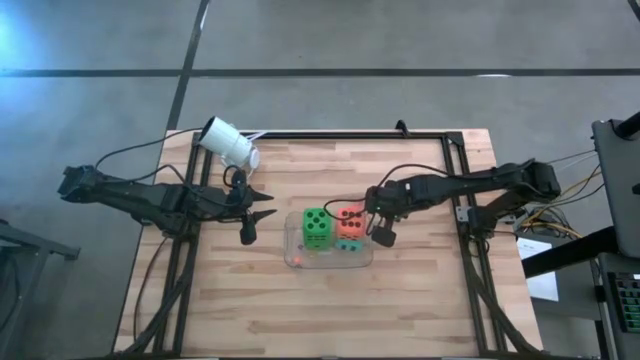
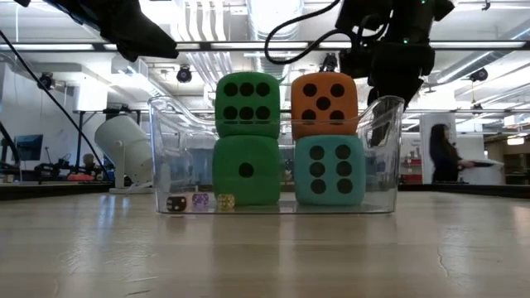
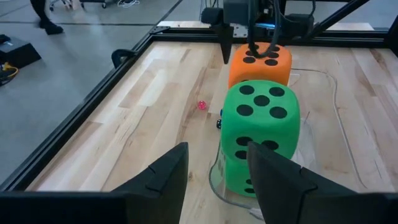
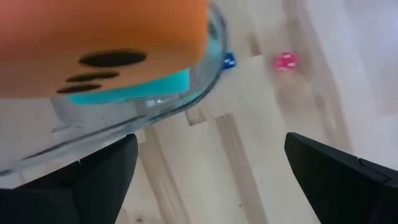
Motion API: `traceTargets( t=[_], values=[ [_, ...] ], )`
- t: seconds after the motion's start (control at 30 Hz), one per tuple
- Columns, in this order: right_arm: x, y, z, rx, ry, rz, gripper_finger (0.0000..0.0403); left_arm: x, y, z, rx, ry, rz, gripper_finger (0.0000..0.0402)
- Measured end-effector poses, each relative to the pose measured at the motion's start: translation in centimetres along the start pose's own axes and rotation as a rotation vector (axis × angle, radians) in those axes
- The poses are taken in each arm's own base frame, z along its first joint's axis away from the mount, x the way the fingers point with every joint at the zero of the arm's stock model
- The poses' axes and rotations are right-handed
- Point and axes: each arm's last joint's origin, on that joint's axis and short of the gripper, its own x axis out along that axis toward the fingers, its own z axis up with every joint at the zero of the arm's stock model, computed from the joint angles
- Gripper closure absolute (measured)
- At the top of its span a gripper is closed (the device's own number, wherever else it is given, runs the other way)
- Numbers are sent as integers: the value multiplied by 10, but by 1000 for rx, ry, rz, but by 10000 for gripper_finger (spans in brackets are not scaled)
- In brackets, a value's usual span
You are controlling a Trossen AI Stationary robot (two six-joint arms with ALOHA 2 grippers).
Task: Pick & Place Dice
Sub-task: Adjust the transparent bin, then put the small pink die into the transparent bin
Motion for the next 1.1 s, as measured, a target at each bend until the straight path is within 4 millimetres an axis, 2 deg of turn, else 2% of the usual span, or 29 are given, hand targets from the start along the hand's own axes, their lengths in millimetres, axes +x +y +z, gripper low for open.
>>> traceTargets(
  t=[0.2,0.4,0.77,0.9,1.1],
  values=[
    [24,6,6,-43,38,33,3,0,0,-1,3,7,1,231],
    [33,13,23,-87,24,38,3,0,0,-1,5,12,1,231],
    [31,26,59,-179,-67,62,3,0,0,-2,8,21,2,231],
    [29,27,61,-179,-68,62,3,0,0,-3,11,28,3,231],
    [8,23,58,-150,-102,42,3,0,0,-3,11,28,3,231]
  ],
)
